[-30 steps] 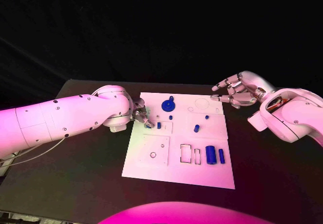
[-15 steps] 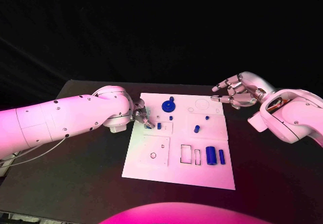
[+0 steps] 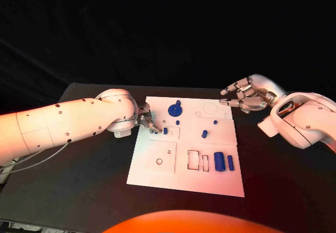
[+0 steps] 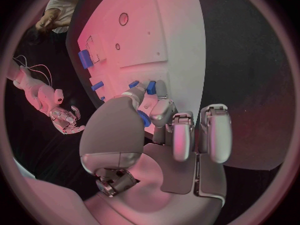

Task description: Assemble the parts on the task board

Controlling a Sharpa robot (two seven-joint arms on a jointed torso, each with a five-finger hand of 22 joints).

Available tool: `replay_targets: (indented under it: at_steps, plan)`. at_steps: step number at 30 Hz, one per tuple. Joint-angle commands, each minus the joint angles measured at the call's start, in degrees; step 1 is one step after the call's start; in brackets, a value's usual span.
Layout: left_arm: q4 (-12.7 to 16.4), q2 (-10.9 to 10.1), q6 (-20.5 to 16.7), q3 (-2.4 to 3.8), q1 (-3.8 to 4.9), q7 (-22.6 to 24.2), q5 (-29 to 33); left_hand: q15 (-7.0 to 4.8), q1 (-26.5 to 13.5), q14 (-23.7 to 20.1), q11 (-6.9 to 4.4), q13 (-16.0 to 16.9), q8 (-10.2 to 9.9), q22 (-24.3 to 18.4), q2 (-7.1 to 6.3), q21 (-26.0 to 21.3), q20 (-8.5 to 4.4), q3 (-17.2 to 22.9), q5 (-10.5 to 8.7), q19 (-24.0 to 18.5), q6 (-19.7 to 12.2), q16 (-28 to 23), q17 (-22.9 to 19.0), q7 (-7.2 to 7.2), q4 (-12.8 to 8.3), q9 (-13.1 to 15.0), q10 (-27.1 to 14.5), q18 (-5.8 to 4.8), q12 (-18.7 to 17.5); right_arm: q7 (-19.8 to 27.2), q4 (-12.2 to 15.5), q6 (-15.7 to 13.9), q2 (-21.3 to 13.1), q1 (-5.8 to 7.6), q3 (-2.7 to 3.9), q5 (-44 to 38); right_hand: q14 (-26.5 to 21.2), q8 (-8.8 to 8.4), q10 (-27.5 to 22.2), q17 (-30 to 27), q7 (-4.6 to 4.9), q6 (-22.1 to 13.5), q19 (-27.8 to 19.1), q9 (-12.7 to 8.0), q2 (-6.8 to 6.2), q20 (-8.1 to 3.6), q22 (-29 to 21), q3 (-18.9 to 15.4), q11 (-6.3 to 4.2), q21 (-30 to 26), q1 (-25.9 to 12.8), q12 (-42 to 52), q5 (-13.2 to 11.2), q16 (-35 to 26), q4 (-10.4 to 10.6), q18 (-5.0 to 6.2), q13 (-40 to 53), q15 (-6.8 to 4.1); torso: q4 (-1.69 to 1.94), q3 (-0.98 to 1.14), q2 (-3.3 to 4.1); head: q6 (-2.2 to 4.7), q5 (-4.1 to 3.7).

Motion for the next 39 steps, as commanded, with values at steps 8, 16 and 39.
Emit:
replay_targets:
  at_steps: [8, 16, 39]
  plan:
    - [0.06, 0.19, -0.14, 0.05, -0.01, -1.98, 0.36, -0.14, -0.12, 5.83, 0.20, 0.01, -0.43, 8.25, 0.99, 0.22, -0.31, -2.50, 0.15, 2.75, 0.39, 0.14, 15.10, 0.05, 0.88, -0.01, 0.27, -0.63, 0.43, 0.42, 0.09, 0.36, -0.04, -0.03, 0.00, -0.46, 2.29, 0.34, -0.46, 3.49, -0.14, 0.04, -0.36, 0.05, 0.47, -0.09, -0.24, -0.46, -0.10, -0.53, -0.10, -0.32, 0.22, -0.32, 0.08, 0.91, -0.11, -0.33, 0.00, 0.00, 0.00, 0.00, 0.00]
    - [0.31, -0.04, -1.11, 0.09, -0.01, -1.89, 1.20, -0.12, -0.11, 5.83, 0.23, -0.21, -0.54, 8.15, 0.95, 0.15, -0.30, -4.37, 0.14, 2.70, 0.31, 0.14, 15.10, 0.09, 1.15, 0.01, 0.13, -0.60, 0.27, 0.45, 0.02, 0.36, -0.03, -0.03, 0.00, -0.46, 2.29, 0.34, -0.46, 3.49, -0.14, 0.04, -0.36, 0.05, 0.47, -0.09, -0.24, -0.46, -0.10, -0.53, -0.10, -0.32, 0.22, -0.32, 0.08, 0.91, -0.11, -0.33, 0.03, -0.02, -0.03, 0.14, 0.00]
    - [4.78, -3.39, -22.28, 1.76, 1.15, 16.11, 2.62, 3.64, 11.11, -2.44, 5.04, -22.66, -4.67, -26.84, 1.51, -26.47, 2.18, -15.91, -0.10, -14.69, -10.86, -17.48, -4.13, 5.18, 0.09, -2.84, -18.20, 6.30, -24.23, 0.72, -0.85, 0.22, 0.26, -0.25, -0.04, -0.33, 1.76, 0.35, -1.47, 1.93, -0.12, -0.12, -1.30, 0.05, 0.47, -0.08, -1.49, -0.59, -0.08, -2.22, -0.10, -1.17, 0.25, -1.17, 0.18, 1.24, -1.22, -0.31, 0.02, -0.03, 0.09, 1.57, -0.89]
